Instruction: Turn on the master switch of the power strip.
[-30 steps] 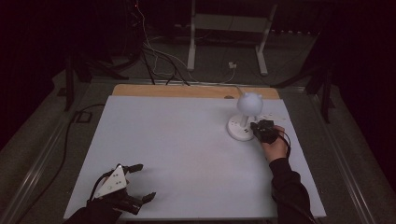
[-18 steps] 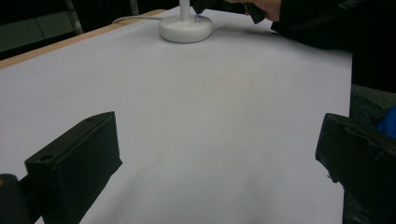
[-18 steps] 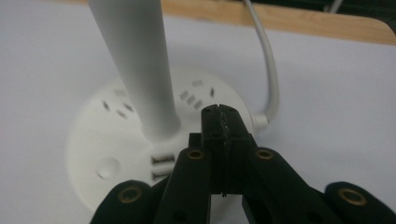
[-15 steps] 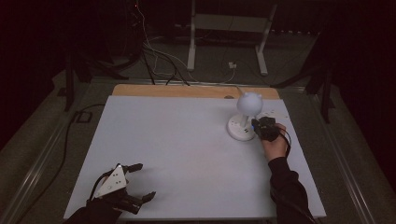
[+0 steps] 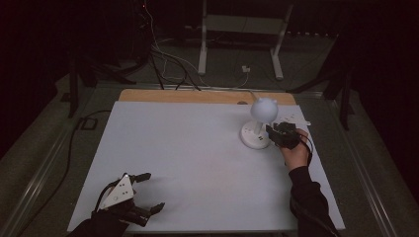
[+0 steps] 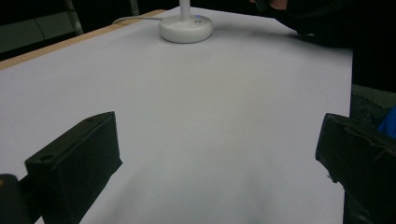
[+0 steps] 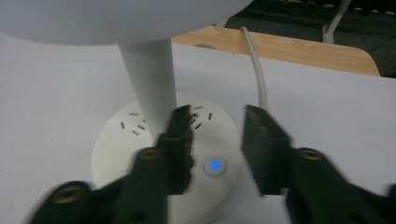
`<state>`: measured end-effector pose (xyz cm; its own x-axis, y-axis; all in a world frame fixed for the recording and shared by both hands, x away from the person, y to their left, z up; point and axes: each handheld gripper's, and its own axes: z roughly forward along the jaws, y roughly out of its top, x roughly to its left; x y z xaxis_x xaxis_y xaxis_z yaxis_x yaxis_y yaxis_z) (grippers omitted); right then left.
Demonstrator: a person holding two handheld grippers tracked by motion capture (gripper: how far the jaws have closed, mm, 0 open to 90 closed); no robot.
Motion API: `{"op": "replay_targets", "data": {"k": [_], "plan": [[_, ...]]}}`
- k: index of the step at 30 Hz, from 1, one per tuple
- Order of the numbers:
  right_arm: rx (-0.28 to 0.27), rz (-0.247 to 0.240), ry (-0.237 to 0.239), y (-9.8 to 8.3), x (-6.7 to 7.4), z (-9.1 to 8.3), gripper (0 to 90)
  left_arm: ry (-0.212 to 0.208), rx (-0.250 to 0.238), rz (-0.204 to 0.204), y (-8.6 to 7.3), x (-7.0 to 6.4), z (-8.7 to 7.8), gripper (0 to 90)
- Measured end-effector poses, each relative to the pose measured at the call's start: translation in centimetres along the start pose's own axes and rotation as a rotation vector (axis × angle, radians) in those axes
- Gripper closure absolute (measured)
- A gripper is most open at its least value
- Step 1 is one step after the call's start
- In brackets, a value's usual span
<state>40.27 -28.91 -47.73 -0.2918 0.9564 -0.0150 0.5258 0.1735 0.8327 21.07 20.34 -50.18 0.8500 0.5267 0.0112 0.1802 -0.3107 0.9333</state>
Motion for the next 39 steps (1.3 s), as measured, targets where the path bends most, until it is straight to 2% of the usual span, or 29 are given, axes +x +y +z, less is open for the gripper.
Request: {"op": "replay_targets", "data": {"k": [1, 3, 5, 6, 7, 9, 10, 13, 15, 16, 17, 20, 24, 29, 33, 39], "plan": [[0.000, 0.000, 0.000, 0.0, 0.0, 0.0, 57.2, 0.000, 0.000, 0.000, 0.0, 0.0, 0.0, 0.4], [0.010, -0.001, 0.029, -0.1, -0.3, -0.4, 47.3, 0.000, 0.002, 0.002, 0.0, 0.0, 0.0, 0.4], [0.009, -0.007, 0.049, -0.2, -0.4, -0.6, 42.6, -0.001, 0.001, 0.001, 0.0, 0.0, 0.0, 0.4], [0.022, -0.006, 0.072, -0.3, -0.5, -0.7, 37.4, -0.001, 0.001, 0.000, 0.0, 0.0, 0.0, 0.4], [0.022, -0.006, 0.072, -0.3, -0.5, -0.7, 37.4, -0.001, 0.001, 0.000, 0.0, 0.0, 0.0, 0.4], [0.032, -0.008, 0.120, -0.4, -0.6, -1.4, 28.9, 0.001, 0.003, 0.002, 0.0, 0.0, 0.0, 0.4], [0.032, -0.008, 0.120, -0.4, -0.6, -1.4, 28.9, 0.001, 0.003, 0.002, 0.0, 0.0, 0.0, 0.4], [0.057, -0.008, 0.201, -0.6, -0.5, -2.3, 14.0, 0.000, 0.001, 0.002, 0.0, -0.1, 0.0, 0.4], [0.063, -0.004, 0.218, -0.6, -0.4, -2.5, 11.8, -0.001, 0.002, 0.003, 0.0, -0.1, 0.0, 0.4], [0.066, 0.005, 0.269, -0.6, -0.3, -3.0, 3.2, -0.001, 0.003, 0.003, 0.0, -0.1, 0.0, 0.4], [0.066, 0.005, 0.269, -0.6, -0.3, -3.0, 3.2, -0.002, 0.001, 0.003, 0.0, -0.1, 0.0, 0.4], [0.051, 0.008, 0.344, -0.7, 0.2, -4.0, 0.1, -0.001, 0.000, 0.003, 0.0, -0.1, 0.0, 0.4], [0.024, -0.013, 0.375, -0.7, 1.0, -5.0, 0.1, -0.003, 0.000, 0.005, 0.0, -0.1, 0.0, 0.4], [-0.002, -0.029, 0.391, -1.2, 1.6, -6.0, 0.1, -0.003, 0.001, 0.007, 0.0, -0.1, 0.0, 0.4], [-0.042, -0.073, 0.378, -2.3, 2.3, -7.0, 0.2, -0.004, 0.003, 0.007, 0.0, -0.1, 0.0, 0.4], [-0.036, -0.094, 0.382, -3.5, 2.8, -7.7, 0.1, -0.006, 0.004, 0.008, 0.0, -0.1, 0.0, 0.4]]}}
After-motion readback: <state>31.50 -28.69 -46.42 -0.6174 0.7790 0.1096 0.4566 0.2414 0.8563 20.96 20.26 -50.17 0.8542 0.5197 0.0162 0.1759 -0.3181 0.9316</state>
